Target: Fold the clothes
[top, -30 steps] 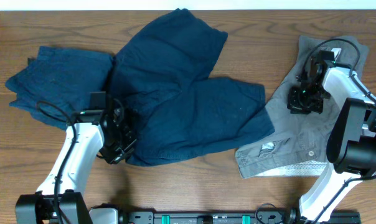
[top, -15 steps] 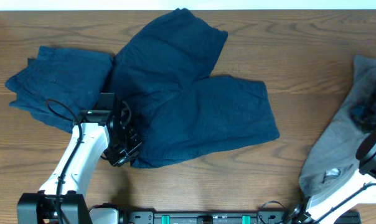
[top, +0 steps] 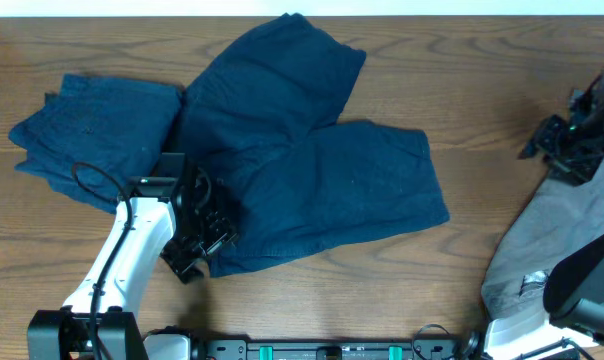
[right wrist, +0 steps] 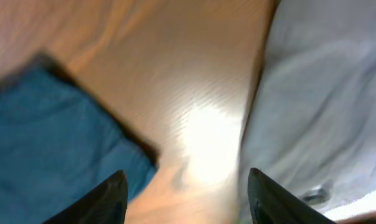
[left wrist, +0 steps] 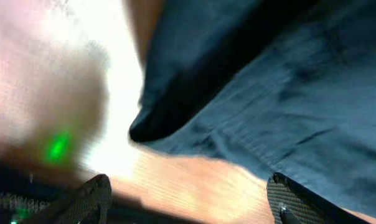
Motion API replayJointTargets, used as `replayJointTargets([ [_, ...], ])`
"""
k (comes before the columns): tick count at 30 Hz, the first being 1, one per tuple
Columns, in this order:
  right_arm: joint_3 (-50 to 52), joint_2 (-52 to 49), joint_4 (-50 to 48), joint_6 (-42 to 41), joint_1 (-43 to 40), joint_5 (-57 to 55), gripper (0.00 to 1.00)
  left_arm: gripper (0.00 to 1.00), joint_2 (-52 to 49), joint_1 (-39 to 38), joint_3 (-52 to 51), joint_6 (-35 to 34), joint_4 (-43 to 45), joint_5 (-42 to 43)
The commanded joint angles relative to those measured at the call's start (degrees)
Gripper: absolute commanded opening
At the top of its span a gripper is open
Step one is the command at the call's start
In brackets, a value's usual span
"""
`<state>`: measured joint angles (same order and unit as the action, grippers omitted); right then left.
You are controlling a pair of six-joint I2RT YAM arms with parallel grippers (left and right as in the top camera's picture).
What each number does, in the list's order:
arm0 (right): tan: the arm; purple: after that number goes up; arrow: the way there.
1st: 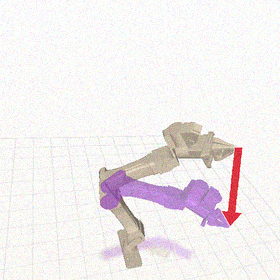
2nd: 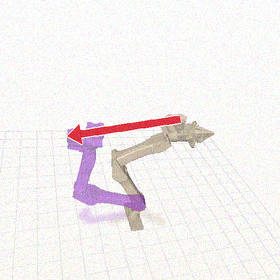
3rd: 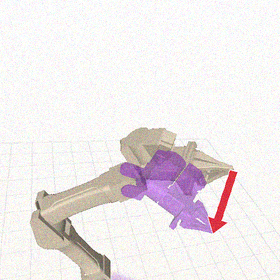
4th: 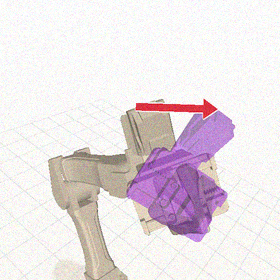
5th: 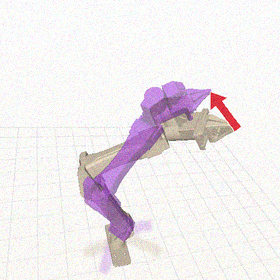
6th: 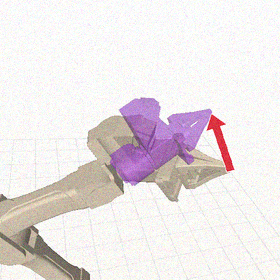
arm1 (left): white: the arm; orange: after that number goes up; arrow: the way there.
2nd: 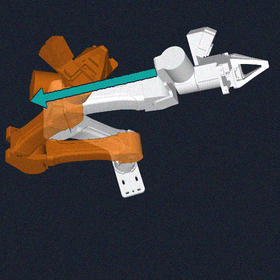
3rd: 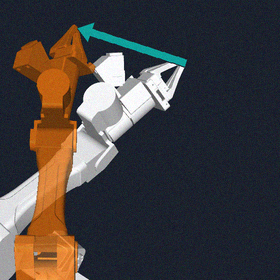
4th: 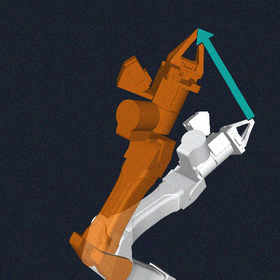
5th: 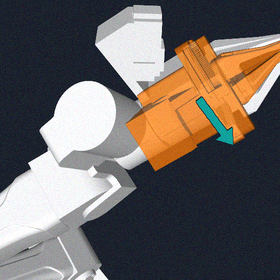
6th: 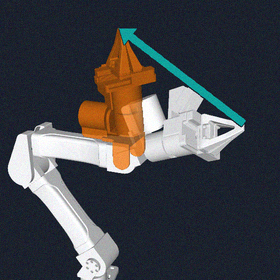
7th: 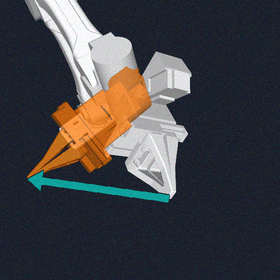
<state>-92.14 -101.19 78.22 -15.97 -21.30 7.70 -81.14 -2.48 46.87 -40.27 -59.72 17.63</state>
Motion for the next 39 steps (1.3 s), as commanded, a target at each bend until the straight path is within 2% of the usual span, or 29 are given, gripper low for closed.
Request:
replayJointTargets([
  [1,2.12,1.01,1.44,-5.46,2.27,3.17,0.59,0.81,0.63,-0.39,-0.79,-8.61,-0.83,0.92],
  [7,13.27,5.42,-3.28,-8.98,5.81,6.05,0.59,0.80,4.79,-0.90,-7.17,-18.14,4.28,3.39],
  [14,24.11,9.86,-10.86,-12.76,11.04,6.08,0.59,0.79,12.11,-3.17,-17.46,-24.92,14.95,4.15],
  [17,26.01,9.90,-12.17,-13.44,13.38,6.03,0.59,0.79,13.03,-3.82,-20.26,-26.10,20.81,0.79],
  [18,26.64,9.90,-12.59,-13.86,14.27,5.97,0.59,0.77,13.05,-3.82,-20.87,-26.10,22.21,-1.66],
  [20,27.58,9.90,-12.66,-14.47,15.87,5.84,0.59,0.62,13.03,-3.82,-21.33,-26.05,23.67,-3.85],
  [22,28.44,9.90,-12.59,-15.13,16.90,5.84,0.59,0.33,13.05,-3.82,-21.33,-25.86,24.70,-3.98],
  [28,32.13,9.90,-12.96,-17.90,18.73,6.10,0.60,0.19,13.05,-3.82,-21.33,-23.76,25.99,-3.50],
  [29,32.89,9.90,-13.35,-17.99,19.02,6.12,0.60,0.13,13.05,-3.82,-21.33,-22.97,25.97,-3.26],
  [31,34.40,9.90,-14.12,-19.12,19.58,6.14,0.61,0.07,13.05,-3.82,-21.33,-21.03,25.73,-2.84],
  [39,39.76,9.90,-23.19,-23.32,22.16,8.39,0.61,0.06,13.07,-3.82,-21.33,-18.56,23.43,-0.57],
])
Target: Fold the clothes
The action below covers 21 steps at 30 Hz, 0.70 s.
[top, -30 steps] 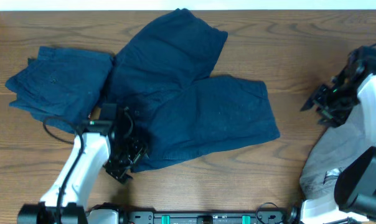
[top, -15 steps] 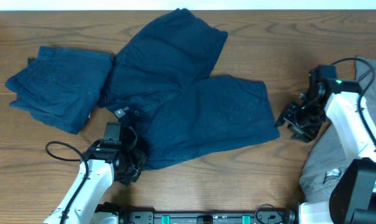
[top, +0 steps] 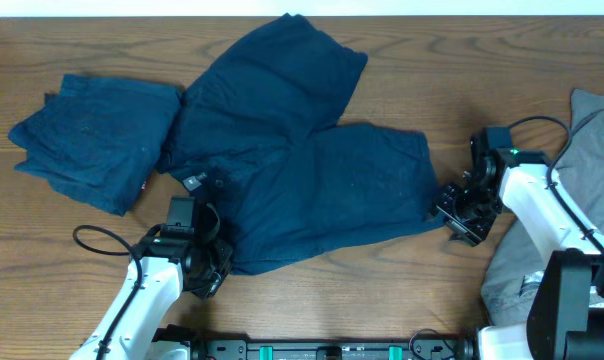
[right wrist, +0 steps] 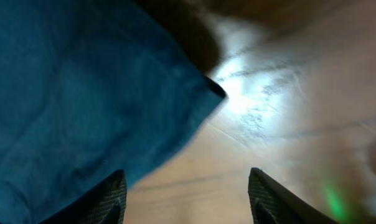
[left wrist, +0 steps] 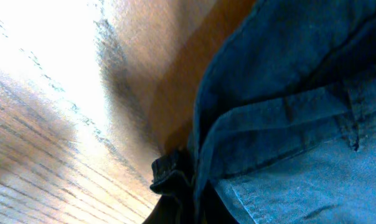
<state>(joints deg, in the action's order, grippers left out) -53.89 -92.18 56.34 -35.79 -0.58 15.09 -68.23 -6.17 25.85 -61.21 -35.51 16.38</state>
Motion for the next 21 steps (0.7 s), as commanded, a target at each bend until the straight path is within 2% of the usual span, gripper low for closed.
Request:
replayJointTargets([
  [1,2.19,0.90,-2.45,-4.33,1.77,1.01,0.61,0.06,0.15,-0.13,-0.28,2.51,-0.96,1.16],
  [6,6.67,0.90,-9.01,-7.98,3.15,0.81,0.59,0.06,0.33,-0.13,-0.28,4.28,-2.23,1.16],
  [8,8.55,0.90,-11.10,-8.59,3.50,0.79,0.53,0.06,0.35,-0.13,-0.26,4.83,-2.86,1.18],
  [10,10.01,0.90,-12.87,-8.59,3.54,0.31,0.26,0.06,0.63,-0.13,-0.26,5.14,-3.61,1.18],
  [11,10.36,0.90,-13.29,-8.81,3.48,-0.63,0.04,0.06,0.94,-0.13,-0.24,5.31,-4.22,1.18],
  [12,10.40,0.90,-13.25,-9.11,3.32,-1.70,0.01,0.06,1.29,-0.13,-0.22,5.81,-4.66,1.18],
  [16,8.98,2.49,-12.09,-7.85,1.49,-4.37,0.01,0.06,3.82,-0.17,1.07,10.93,-6.01,5.07],
  [21,2.73,9.60,-5.49,-2.21,-4.13,-4.76,0.01,0.06,9.88,-2.08,4.72,14.58,-12.13,5.70],
])
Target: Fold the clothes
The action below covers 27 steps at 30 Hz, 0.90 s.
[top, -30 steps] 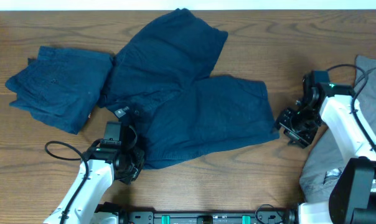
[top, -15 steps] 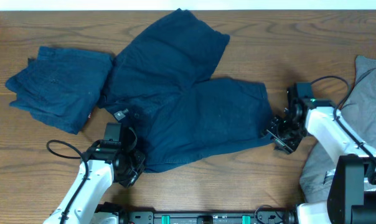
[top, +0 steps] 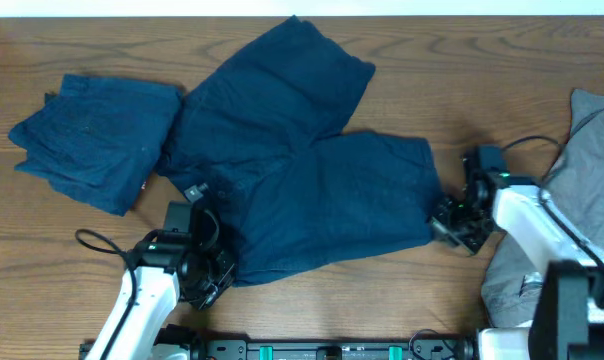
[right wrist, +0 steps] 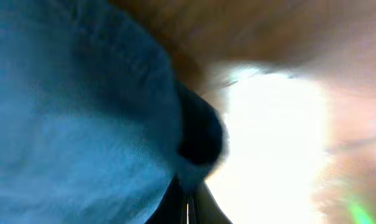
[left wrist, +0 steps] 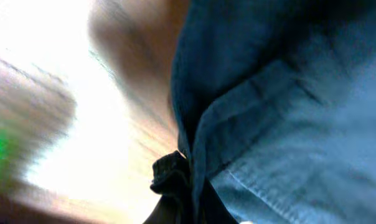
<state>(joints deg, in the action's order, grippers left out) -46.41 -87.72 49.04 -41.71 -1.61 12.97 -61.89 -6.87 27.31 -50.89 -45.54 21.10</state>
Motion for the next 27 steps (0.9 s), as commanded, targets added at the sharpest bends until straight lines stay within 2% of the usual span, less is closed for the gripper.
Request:
replayJointTargets([
  [1,-6.23,6.91,3.63,4.83,-4.20,-3.02,0.01,0.06,5.05,-2.21,3.93,4.74,-3.30,0.96],
  [7,-14.36,18.99,14.78,9.49,-8.39,-6.32,0.01,0.06,16.37,-8.83,8.74,5.01,-7.63,0.96],
  [12,-18.60,28.57,19.54,9.79,-8.98,-10.29,0.01,0.06,25.57,-14.03,13.38,4.61,-7.96,0.94],
  [19,-25.18,33.59,18.08,13.22,-8.98,-15.10,0.01,0.06,30.60,-16.35,14.97,0.63,-7.96,-1.29],
  [23,-28.06,30.53,13.07,18.71,-8.81,-13.05,0.01,0.06,29.70,-16.31,14.95,-1.16,-6.40,-11.54],
  [27,-28.76,25.03,4.31,25.24,-8.79,-4.31,0.01,0.06,27.21,-16.28,14.93,-2.51,-0.39,-20.72],
])
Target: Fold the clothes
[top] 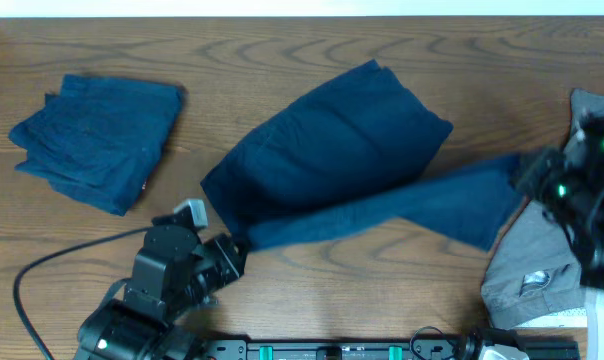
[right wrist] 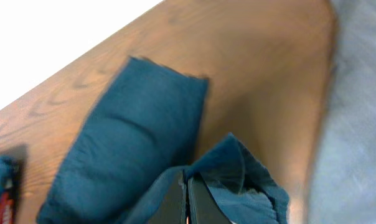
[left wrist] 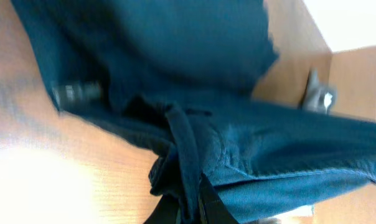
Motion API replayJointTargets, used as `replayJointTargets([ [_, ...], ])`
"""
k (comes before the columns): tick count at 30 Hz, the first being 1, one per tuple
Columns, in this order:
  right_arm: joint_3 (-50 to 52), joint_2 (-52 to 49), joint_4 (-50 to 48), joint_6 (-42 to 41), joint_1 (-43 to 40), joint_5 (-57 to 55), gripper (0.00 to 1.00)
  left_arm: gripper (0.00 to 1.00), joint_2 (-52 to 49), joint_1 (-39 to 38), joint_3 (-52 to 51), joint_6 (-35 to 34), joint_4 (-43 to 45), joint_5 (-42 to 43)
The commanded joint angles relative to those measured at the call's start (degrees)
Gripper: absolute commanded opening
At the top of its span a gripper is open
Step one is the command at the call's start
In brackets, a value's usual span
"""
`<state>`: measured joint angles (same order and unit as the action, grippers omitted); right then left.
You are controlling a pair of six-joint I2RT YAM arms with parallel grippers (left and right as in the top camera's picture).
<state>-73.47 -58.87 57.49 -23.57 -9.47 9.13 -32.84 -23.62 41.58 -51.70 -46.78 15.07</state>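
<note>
Dark blue shorts [top: 347, 150] are lifted off the wooden table [top: 282, 50], stretched between both arms. My left gripper [top: 234, 256] is shut on the waistband corner [left wrist: 178, 168] at the lower left. On the right, my right gripper [top: 530, 178] is shut on the hem of the front leg [right wrist: 225, 168], which hangs as a taut band [top: 422, 205]. The other leg [right wrist: 132, 137] drapes toward the table's far side.
A folded dark blue garment [top: 92, 135] lies at the far left. A grey garment [top: 542, 255] is heaped at the right edge, also seen as grey cloth [right wrist: 356, 124] in the right wrist view. Bare wood shows along the front.
Both grippers have risen with the shorts, which were lying flat and now hang stretched between them. The garment has shifted rightward, and the right gripper is now over the grey heap's edge.
At first both grippers were open, the left at the shorts' waistband corner and the right far off by the grey garment. Then the left was shut on the waistband and the right open at the leg's hem. Then both were shut on the shorts, now held up taut.
</note>
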Motion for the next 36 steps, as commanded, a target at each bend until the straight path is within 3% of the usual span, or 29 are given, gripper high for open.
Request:
replayJointTargets([
  [1,-1.70,-5.51,-6.45,7.87,-0.74,0.94,0.01,0.06,-2.95,0.46,0.66,-2.27,2.51,-16.76],
  [4,-1.73,-10.58,-12.17,8.00,0.50,2.34,0.01,0.07,-7.15,0.46,0.66,-2.73,6.47,-20.65],
  [11,-1.73,-21.46,-27.30,9.51,6.80,2.27,0.01,0.06,-21.38,4.26,0.66,-11.23,10.01,-25.86],
  [24,-1.73,-43.63,-50.45,9.42,14.86,2.29,0.02,0.08,-44.17,14.08,0.66,-11.23,25.51,-25.86],
  [25,-1.73,-45.18,-52.33,9.42,15.45,2.29,0.05,0.13,-45.35,14.38,0.66,-11.23,26.73,-25.83],
  [27,-1.73,-48.48,-56.43,9.25,16.92,2.34,0.21,0.25,-47.21,14.88,0.66,-11.19,29.20,-25.86],
  [29,-1.73,-50.77,-58.40,9.31,18.16,2.32,0.52,0.41,-48.50,15.54,0.66,-11.19,30.95,-25.83],
  [31,-1.73,-51.52,-57.44,10.97,18.73,2.23,0.76,0.56,-48.74,16.44,0.66,-11.19,31.54,-25.31],
  [33,-1.73,-51.30,-54.14,12.17,18.73,1.62,0.83,0.61,-48.28,18.10,0.68,-10.36,31.43,-22.88],
  [36,-1.73,-50.84,-47.25,13.46,18.10,1.33,0.80,0.72,-47.65,20.20,0.68,-5.95,30.95,-16.48],
])
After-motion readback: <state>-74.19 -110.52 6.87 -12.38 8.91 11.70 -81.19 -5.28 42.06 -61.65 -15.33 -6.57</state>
